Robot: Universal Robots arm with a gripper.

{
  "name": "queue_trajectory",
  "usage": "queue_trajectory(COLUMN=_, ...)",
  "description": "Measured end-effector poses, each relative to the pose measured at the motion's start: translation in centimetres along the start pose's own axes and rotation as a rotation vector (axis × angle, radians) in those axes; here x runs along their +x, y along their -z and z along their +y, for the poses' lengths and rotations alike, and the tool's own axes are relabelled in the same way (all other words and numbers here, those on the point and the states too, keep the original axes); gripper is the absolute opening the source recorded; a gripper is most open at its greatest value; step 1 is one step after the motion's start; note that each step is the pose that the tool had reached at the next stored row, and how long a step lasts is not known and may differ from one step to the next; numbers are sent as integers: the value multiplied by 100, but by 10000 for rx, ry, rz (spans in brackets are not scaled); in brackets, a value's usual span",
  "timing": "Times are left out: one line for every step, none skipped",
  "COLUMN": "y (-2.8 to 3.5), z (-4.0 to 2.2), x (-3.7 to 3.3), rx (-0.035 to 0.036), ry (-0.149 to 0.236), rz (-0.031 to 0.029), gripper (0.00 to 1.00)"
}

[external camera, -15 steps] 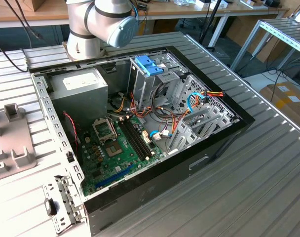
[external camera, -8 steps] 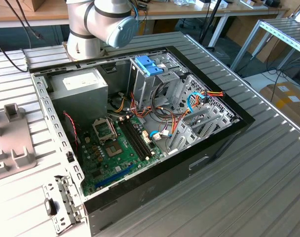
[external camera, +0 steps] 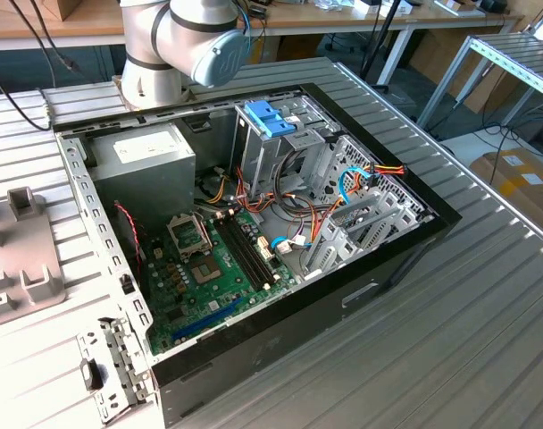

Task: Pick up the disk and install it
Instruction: 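Reach for the disk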

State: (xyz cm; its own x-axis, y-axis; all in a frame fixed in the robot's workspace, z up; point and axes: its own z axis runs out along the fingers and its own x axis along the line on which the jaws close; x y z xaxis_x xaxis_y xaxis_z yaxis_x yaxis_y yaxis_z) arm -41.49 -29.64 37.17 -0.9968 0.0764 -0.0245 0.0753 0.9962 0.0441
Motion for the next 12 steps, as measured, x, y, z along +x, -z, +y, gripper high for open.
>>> queue_trajectory(y=-2, z=9, x=1, rx=0, ry=0, rz=0, gripper=11)
queue_trajectory(y=-6, z=27, x=2, rx=0, ry=0, rz=0, gripper=11)
queue_trajectory(y=-9, z=43, x=4, rx=0, ry=1, rz=1, gripper=11)
queue_trajectory(y=-11, z=54, x=5, rx=0, ry=0, rz=0, gripper=11)
queue_trajectory(y=-14, z=64, x=6, rx=0, ry=1, rz=1, gripper=11)
queue_trajectory(y=-19, z=85, x=8, rx=0, ry=1, rz=1, gripper=11)
queue_trajectory(y=-26, z=125, x=12, rx=1, ry=1, rz=1, gripper=11)
queue_trajectory(y=-31, z=155, x=14, rx=0, ry=1, rz=1, gripper=11)
queue_trajectory(y=-35, z=173, x=16, rx=1, ry=0, rz=0, gripper=11)
queue_trajectory(y=-41, z=182, x=23, rx=16, ry=1, rz=-2, gripper=11)
queue_trajectory(y=-41, z=181, x=31, rx=23, ry=2, rz=-1, gripper=11)
queue_trajectory(y=-42, z=180, x=38, rx=30, ry=2, rz=-1, gripper=11)
